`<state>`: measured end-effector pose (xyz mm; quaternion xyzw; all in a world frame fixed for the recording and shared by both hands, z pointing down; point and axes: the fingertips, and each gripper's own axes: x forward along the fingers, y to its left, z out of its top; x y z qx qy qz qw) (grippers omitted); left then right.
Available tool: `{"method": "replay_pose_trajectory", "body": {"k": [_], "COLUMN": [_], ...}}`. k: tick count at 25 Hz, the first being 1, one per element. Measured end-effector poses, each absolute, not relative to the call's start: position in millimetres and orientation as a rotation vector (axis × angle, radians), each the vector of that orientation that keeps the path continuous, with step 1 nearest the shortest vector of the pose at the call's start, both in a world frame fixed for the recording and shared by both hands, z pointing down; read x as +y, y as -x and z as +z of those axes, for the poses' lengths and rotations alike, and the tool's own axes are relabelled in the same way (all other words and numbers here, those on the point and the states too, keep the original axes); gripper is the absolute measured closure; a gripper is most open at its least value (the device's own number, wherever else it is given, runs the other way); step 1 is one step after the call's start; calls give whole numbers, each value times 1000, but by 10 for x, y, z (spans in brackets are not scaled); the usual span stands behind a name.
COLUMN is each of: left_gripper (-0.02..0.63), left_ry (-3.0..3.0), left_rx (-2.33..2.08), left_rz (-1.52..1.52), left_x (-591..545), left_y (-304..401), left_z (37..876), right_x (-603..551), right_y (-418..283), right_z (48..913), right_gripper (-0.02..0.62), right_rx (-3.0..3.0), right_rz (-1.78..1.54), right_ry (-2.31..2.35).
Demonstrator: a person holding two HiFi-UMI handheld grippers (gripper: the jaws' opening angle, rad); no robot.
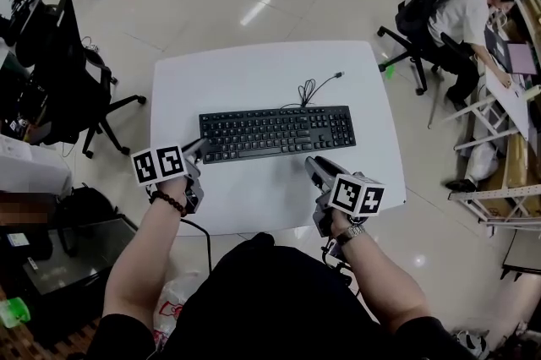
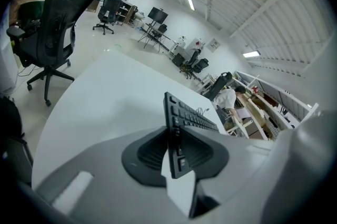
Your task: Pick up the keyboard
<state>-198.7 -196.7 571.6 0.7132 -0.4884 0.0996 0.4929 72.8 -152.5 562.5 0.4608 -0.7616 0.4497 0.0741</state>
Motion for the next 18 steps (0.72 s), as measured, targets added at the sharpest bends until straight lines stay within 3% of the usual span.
{"method": "replay_pose_trajectory", "body": {"k": [7, 18], "left_gripper": [526, 528], "left_ry": [-1760, -1762], "left_rx": [-1183, -1188], "left_rz": [257, 285], "left_x": [-1967, -1940], "left_y": [1919, 1874], "left_z": [5511, 5430], "right_x": [-1590, -2129], "right_y": [-890, -1035], "right_z": [6193, 6445], "right_gripper": [365, 365], "right_rx": [-2166, -2214], "right_rz": [1970, 2296], "right_ry": [-1478, -1646]}}
